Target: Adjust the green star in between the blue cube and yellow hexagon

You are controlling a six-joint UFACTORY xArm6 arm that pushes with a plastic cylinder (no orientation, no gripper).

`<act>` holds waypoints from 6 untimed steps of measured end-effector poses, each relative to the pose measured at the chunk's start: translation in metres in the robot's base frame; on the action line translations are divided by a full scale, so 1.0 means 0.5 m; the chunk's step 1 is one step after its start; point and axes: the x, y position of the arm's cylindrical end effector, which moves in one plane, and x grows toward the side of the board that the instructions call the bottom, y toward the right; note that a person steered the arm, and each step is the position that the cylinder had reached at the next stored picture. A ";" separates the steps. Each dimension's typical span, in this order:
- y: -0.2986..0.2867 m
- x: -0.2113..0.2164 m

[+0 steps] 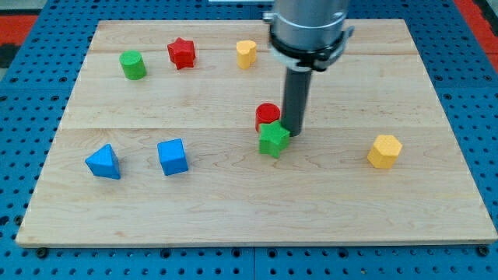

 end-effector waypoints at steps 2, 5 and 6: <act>-0.013 -0.028; -0.015 0.037; -0.008 -0.047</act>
